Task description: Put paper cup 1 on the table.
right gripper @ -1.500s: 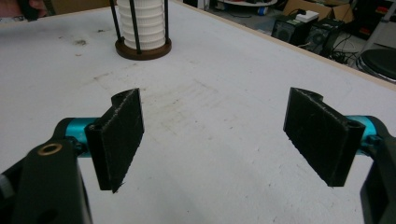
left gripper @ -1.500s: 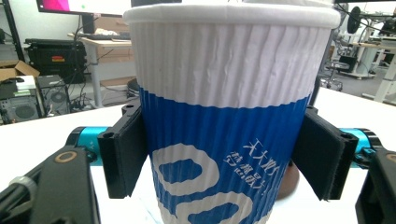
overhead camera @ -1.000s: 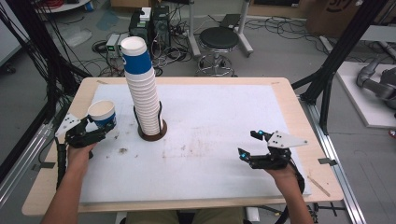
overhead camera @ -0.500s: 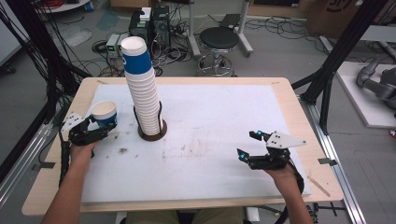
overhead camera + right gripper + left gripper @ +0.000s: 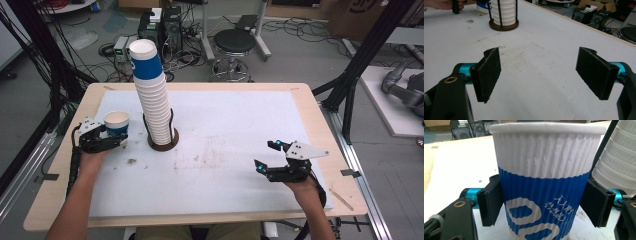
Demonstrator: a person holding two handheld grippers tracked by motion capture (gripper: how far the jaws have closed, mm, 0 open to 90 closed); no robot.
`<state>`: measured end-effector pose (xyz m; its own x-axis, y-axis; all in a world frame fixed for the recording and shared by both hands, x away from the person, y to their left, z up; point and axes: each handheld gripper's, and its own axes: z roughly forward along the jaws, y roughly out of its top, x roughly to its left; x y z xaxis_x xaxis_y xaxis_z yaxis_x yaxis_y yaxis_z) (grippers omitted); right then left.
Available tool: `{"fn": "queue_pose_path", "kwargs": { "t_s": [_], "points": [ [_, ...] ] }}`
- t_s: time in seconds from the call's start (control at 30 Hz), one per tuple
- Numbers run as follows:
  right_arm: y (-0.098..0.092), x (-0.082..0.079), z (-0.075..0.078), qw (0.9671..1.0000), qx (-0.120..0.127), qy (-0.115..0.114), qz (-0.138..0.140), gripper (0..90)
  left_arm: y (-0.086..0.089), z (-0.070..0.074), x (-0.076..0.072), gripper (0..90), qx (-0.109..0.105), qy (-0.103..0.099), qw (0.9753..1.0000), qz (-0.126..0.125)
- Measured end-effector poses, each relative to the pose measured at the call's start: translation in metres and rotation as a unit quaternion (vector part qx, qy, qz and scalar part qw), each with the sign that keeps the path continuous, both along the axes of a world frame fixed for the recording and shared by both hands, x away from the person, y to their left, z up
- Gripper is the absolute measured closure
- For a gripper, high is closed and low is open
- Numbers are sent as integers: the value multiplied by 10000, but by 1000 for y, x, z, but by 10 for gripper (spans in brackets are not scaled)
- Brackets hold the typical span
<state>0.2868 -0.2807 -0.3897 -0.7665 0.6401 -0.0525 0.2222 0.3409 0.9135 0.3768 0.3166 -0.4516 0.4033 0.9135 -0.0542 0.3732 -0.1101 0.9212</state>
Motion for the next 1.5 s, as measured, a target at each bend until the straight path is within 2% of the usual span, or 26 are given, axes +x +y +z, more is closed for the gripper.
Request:
{"fn": "queue_pose_path", "kwargs": {
  "t_s": [0.1,0.17,0.27,0.4,0.7,0.8,1.03,1.1,1.27,1.5],
  "points": [
    [-1,-1,0,10000,-14,11,0,207,1,2,-5,253,137,96,9999,-29],
    [-2,-1,0,10000,-23,-27,2,207,1,2,-10,253,239,92,9997,-35],
    [-2,-2,0,10000,4,13,-15,207,4,0,-15,252,187,112,9998,-24],
    [-1,-2,1,10000,1,0,-12,207,5,0,-18,250,311,160,9994,-52],
    [-1,-1,0,10000,12,41,-12,207,3,0,-22,229,300,182,9994,82],
    [-1,-1,0,10000,1,40,-2,207,5,0,-24,181,136,227,9996,79],
    [-2,-1,-1,10000,-5,57,-12,207,11,0,-40,176,-202,214,9995,149],
    [-2,0,-1,10000,-1,48,-21,207,12,2,-45,176,-236,191,9995,132],
    [-3,0,-1,10000,-13,49,-28,207,19,10,-62,175,-483,-36,9987,175],
    [-2,1,-2,10000,-42,69,-27,207,24,27,-80,176,-764,-552,9955,52]
  ]
}}
